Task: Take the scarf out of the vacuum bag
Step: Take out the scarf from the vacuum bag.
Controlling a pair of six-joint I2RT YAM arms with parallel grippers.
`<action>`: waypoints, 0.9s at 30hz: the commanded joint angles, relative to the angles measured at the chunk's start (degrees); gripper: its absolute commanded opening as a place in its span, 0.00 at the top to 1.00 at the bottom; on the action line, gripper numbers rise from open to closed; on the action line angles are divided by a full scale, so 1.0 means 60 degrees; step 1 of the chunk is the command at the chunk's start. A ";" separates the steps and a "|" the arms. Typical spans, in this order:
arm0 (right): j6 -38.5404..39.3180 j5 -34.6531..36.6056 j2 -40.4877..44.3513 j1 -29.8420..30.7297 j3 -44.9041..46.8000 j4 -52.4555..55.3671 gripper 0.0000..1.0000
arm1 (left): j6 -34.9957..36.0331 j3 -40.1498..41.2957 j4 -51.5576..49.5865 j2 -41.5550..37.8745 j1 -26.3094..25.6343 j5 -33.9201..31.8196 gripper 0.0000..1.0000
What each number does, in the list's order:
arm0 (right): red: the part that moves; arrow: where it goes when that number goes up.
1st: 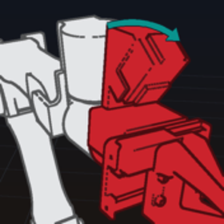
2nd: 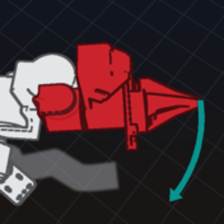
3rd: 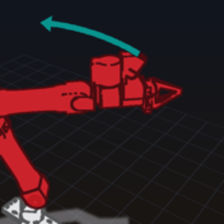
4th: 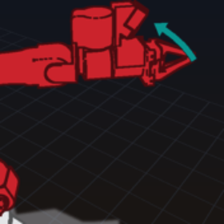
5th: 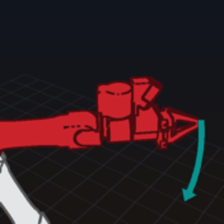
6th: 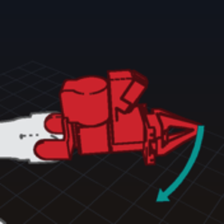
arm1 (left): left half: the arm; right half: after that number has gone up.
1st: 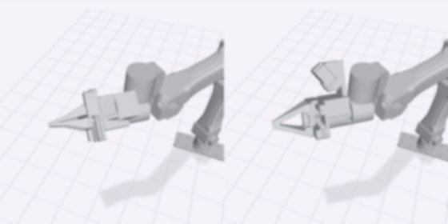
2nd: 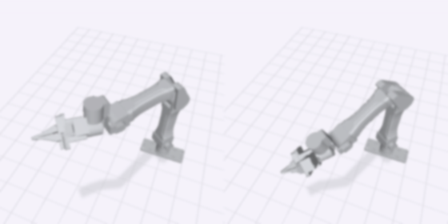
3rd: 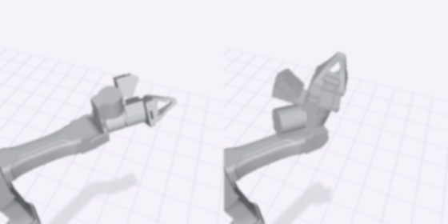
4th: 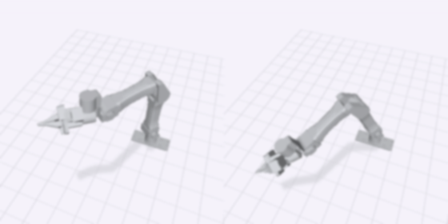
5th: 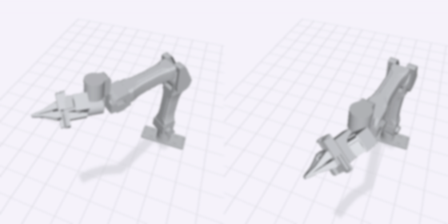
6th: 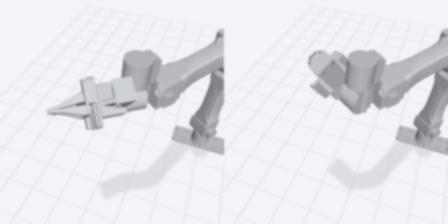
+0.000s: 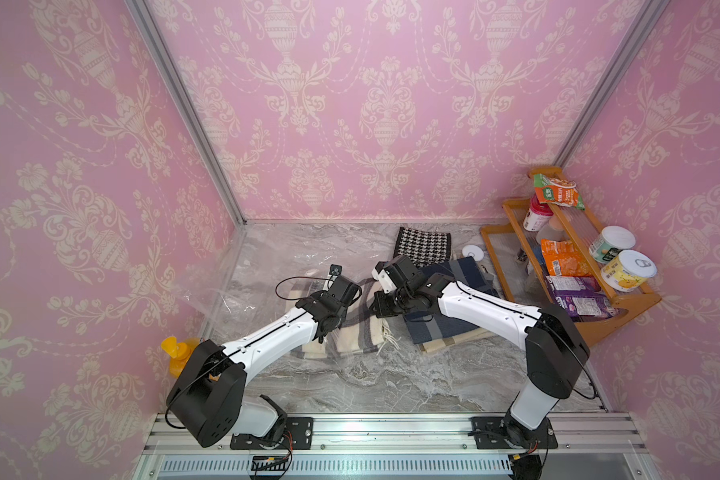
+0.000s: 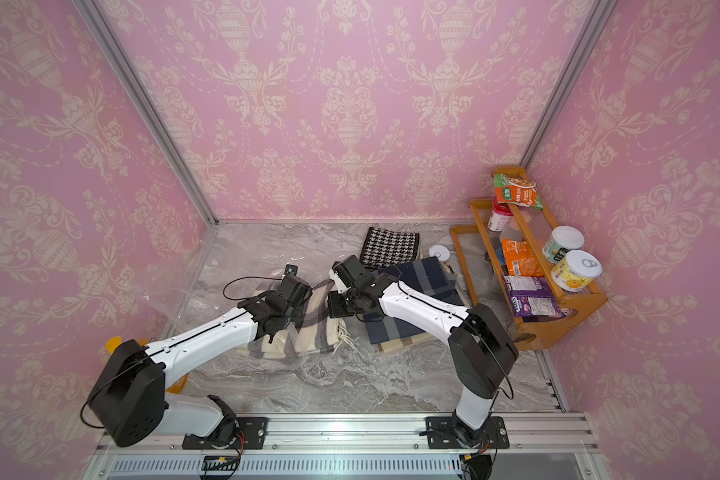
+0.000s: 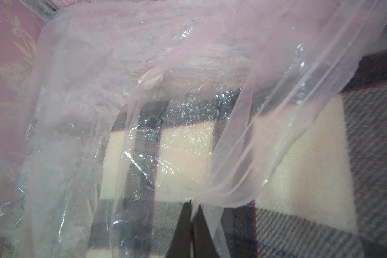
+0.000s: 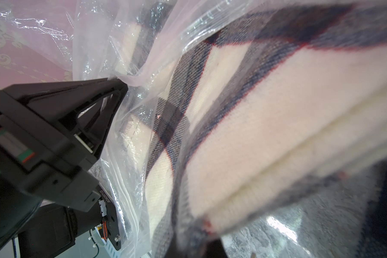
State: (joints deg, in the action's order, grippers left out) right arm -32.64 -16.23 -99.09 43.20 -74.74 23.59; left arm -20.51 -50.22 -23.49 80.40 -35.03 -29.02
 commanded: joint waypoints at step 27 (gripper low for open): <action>0.0981 -0.0035 0.0724 -0.0062 -0.1294 0.2069 1.00 | -0.0248 -0.0141 0.0025 0.0157 0.0088 -0.0156 1.00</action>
State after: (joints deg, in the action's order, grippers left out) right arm -29.26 -17.26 -96.86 43.13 -79.55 32.03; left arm -20.71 -50.22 -23.40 80.82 -35.03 -28.99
